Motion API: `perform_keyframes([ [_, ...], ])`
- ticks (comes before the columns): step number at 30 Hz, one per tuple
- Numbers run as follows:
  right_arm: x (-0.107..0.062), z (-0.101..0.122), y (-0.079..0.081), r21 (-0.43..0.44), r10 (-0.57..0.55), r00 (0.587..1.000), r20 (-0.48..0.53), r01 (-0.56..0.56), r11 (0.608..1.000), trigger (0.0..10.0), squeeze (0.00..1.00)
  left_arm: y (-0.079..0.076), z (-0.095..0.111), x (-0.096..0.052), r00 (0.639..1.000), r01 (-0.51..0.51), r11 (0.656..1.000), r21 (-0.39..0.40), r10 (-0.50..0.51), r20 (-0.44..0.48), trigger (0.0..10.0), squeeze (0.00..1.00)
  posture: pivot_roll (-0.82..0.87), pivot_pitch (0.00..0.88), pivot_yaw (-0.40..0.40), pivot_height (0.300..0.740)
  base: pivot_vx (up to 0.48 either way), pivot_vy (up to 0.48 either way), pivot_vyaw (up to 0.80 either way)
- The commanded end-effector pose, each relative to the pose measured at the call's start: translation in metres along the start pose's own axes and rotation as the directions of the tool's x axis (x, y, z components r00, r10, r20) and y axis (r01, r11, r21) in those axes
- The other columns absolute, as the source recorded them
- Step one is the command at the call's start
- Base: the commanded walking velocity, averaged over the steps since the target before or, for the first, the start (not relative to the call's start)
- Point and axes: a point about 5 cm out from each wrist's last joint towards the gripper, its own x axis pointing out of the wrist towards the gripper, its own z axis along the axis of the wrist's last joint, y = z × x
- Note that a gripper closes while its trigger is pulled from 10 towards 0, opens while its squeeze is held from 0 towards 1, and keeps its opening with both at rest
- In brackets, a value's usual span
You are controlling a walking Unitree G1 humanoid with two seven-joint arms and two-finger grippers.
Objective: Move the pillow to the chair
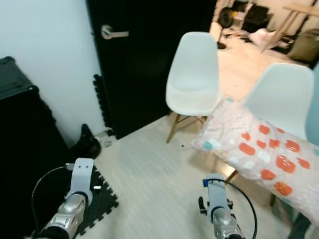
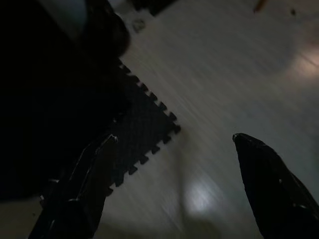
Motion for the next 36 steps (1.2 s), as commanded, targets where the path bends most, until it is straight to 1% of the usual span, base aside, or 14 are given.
perform_keyframes([
  [1, 0.000, -0.003, -0.003, 0.012, -0.016, 1.000, -0.019, 0.016, 1.000, 10.0, 0.00, 0.001, -0.002, 0.000, 1.000, 0.000, 1.000, 0.016, 0.000, -0.015, 10.0, 0.00, 0.03, 0.039, -0.036, 0.740, 0.000, 0.000, -0.80],
  [3, 0.000, -0.001, -0.008, -0.012, -0.045, 0.999, -0.022, 0.045, 0.999, 10.0, 0.00, 0.002, -0.005, 0.000, 0.999, -0.025, 1.000, -0.013, 0.025, -0.045, 10.0, 0.00, 0.03, 0.044, -0.035, 0.740, 0.000, 0.000, -0.80],
  [6, 0.001, 0.002, -0.011, -0.015, -0.060, 0.998, -0.018, 0.060, 0.998, 10.0, 0.00, 0.004, -0.007, 0.000, 0.997, -0.043, 0.999, -0.016, 0.042, -0.057, 10.0, 0.00, 0.02, 0.044, -0.030, 0.740, 0.000, 0.000, -0.80],
  [10, 0.001, 0.005, -0.013, 0.008, -0.070, 0.998, 0.002, 0.070, 0.998, 10.0, 0.00, 0.004, -0.007, 0.000, 0.997, -0.041, 0.999, -0.015, 0.040, -0.059, 10.0, 0.00, 0.02, 0.047, -0.028, 0.740, 0.000, 0.000, -0.80],
  [13, 0.000, 0.003, -0.015, 0.029, -0.084, 0.996, -0.001, 0.084, 0.996, 10.0, 0.00, 0.004, 0.000, 0.002, 0.998, -0.033, 0.998, -0.045, 0.031, -0.046, 10.0, 0.00, 0.02, 0.048, -0.029, 0.740, 0.000, 0.000, -0.80],
  [17, 0.000, -0.001, -0.014, 0.030, -0.084, 0.996, -0.009, 0.084, 0.996, 10.0, 0.00, 0.003, 0.000, 0.003, 0.998, -0.028, 0.997, -0.077, 0.023, -0.059, 10.0, 0.00, 0.02, 0.051, -0.027, 0.740, 0.000, 0.000, -0.80],
  [19, -0.001, -0.003, -0.009, 0.043, -0.065, 0.998, -0.015, 0.065, 0.997, 10.0, 0.00, 0.005, -0.002, 0.003, 0.995, -0.048, 0.998, -0.044, 0.044, -0.086, 10.0, 0.00, 0.02, 0.051, -0.021, 0.740, 0.000, 0.000, -0.80],
  [20, -0.001, -0.003, -0.009, 0.043, -0.065, 0.998, -0.015, 0.065, 0.997, 10.0, 0.00, 0.005, -0.002, 0.003, 0.995, -0.048, 0.998, -0.044, 0.044, -0.086, 10.0, 0.00, 0.02, 0.051, -0.021, 0.740, 0.000, 0.000, -0.80],
  [21, -0.001, -0.003, -0.005, 0.050, -0.040, 0.999, -0.012, 0.041, 0.998, 10.0, 0.00, 0.007, -0.002, 0.003, 0.994, -0.066, 0.997, -0.049, 0.062, -0.088, 10.0, 0.00, 0.02, 0.051, -0.019, 0.740, 0.000, 0.000, -0.80],
  [23, -0.001, -0.003, -0.002, 0.054, -0.022, 1.000, -0.010, 0.023, 0.998, 10.0, 0.00, 0.009, -0.002, 0.003, 0.994, -0.078, 0.995, -0.057, 0.073, -0.085, 10.0, 0.00, 0.02, 0.051, -0.019, 0.740, 0.000, 0.000, -0.80],
  [24, -0.001, -0.003, 0.001, 0.048, -0.006, 1.000, -0.006, 0.006, 0.999, 10.0, 0.00, 0.011, 0.004, 0.004, 0.995, -0.091, 0.992, -0.086, 0.086, -0.054, 10.0, 0.00, 0.02, 0.051, -0.019, 0.740, 0.000, 0.000, -0.80],
  [25, -0.001, -0.003, 0.002, 0.047, -0.006, 1.000, -0.006, 0.006, 0.999, 10.0, 0.00, 0.011, 0.005, 0.004, 0.995, -0.091, 0.991, -0.093, 0.087, -0.047, 10.0, 0.00, 0.02, 0.051, -0.019, 0.740, 0.000, 0.000, -0.80],
  [30, -0.001, -0.002, 0.002, 0.049, -0.009, 1.000, -0.002, 0.009, 0.999, 10.0, 0.00, 0.008, 0.009, 0.004, 0.998, -0.065, 0.994, -0.092, 0.064, -0.013, 10.0, 0.00, 0.02, 0.050, -0.013, 0.740, 0.000, 0.000, -0.80],
  [36, -0.001, -0.002, -0.001, 0.045, -0.017, 1.000, -0.003, 0.017, 0.999, 10.0, 0.00, 0.005, 0.010, 0.004, 0.999, -0.042, 0.995, -0.087, 0.041, -0.008, 10.0, 0.00, 0.02, 0.050, -0.016, 0.740, 0.000, 0.000, -0.80],
])
